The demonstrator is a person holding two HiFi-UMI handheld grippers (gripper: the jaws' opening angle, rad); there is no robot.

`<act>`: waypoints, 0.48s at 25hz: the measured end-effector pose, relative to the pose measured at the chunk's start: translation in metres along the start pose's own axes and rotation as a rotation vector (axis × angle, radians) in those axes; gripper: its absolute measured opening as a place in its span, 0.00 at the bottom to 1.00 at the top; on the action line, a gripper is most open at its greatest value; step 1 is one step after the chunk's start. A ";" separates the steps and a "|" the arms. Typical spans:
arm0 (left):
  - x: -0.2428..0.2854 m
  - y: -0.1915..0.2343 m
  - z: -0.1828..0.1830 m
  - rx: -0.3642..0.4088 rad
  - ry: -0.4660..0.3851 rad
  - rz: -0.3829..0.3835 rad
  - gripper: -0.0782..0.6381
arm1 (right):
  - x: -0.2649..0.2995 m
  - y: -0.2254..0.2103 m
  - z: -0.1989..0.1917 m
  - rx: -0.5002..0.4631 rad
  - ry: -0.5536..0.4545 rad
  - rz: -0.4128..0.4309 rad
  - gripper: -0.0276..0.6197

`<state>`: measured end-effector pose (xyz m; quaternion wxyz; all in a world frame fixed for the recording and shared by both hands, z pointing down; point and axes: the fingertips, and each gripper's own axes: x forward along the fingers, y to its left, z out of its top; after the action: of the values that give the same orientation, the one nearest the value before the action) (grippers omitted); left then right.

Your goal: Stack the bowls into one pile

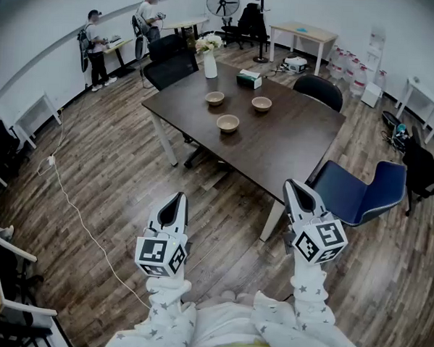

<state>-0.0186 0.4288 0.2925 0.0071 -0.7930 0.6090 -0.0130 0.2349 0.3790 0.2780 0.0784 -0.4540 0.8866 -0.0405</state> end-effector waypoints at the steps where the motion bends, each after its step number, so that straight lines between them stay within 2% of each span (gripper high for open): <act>1: 0.000 -0.001 0.001 0.001 -0.001 -0.002 0.15 | 0.000 0.000 0.001 0.000 0.000 0.002 0.08; 12: -0.003 -0.015 0.007 0.008 -0.010 -0.005 0.15 | -0.010 -0.006 0.007 0.008 -0.021 0.000 0.08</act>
<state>-0.0044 0.4358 0.2855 0.0136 -0.7947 0.6068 -0.0115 0.2468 0.3837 0.2730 0.0897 -0.4539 0.8856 -0.0394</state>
